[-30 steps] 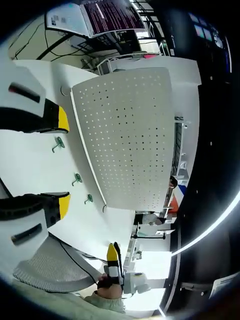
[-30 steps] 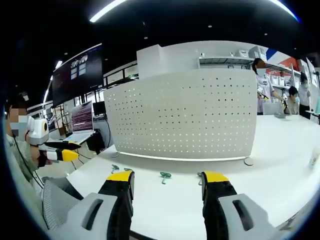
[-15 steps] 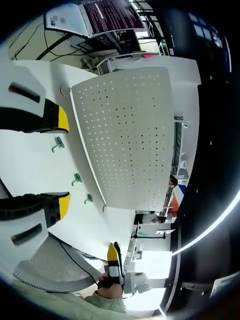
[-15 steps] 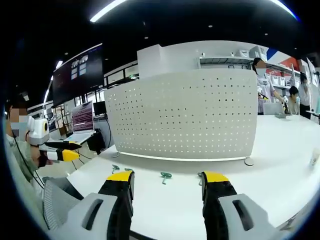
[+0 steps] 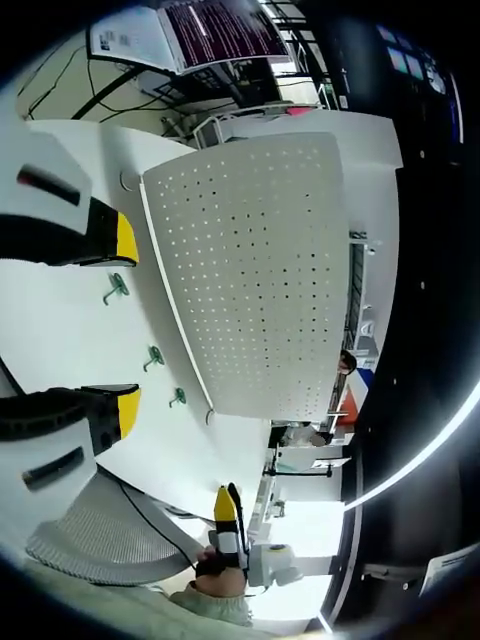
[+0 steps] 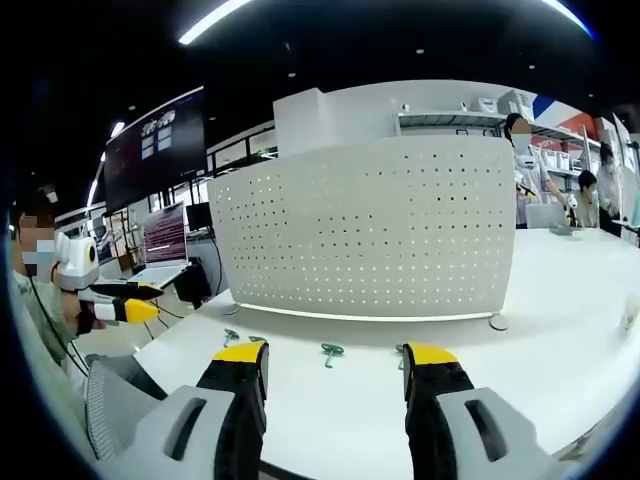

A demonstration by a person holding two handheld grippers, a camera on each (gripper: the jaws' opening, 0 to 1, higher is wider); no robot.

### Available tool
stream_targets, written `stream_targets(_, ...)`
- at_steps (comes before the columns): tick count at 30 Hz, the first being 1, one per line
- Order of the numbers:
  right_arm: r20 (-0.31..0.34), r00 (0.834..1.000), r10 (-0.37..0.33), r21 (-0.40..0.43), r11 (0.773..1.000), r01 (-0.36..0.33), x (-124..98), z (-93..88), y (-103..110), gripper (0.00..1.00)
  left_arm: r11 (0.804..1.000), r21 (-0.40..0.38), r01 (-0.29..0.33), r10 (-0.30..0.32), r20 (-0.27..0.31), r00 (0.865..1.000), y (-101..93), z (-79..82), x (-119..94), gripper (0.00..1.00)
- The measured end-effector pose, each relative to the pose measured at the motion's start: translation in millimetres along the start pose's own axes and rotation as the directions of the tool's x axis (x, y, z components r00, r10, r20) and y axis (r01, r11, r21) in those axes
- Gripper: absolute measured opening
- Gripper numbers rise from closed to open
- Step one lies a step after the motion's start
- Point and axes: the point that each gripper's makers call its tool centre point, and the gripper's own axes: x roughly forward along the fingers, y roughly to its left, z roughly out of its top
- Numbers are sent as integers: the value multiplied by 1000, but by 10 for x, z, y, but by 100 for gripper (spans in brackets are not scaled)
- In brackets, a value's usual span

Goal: Insert the hook assembly into the mounting plate slot until the hook locks in place.

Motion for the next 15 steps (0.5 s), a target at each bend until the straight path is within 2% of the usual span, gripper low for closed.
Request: stream_targets(15, -1, 1000, 1, 3, 1000, -1, 5, -12, -4, 53, 1000, -3, -7, 7, -3, 1000, 9, -21, -13, 49)
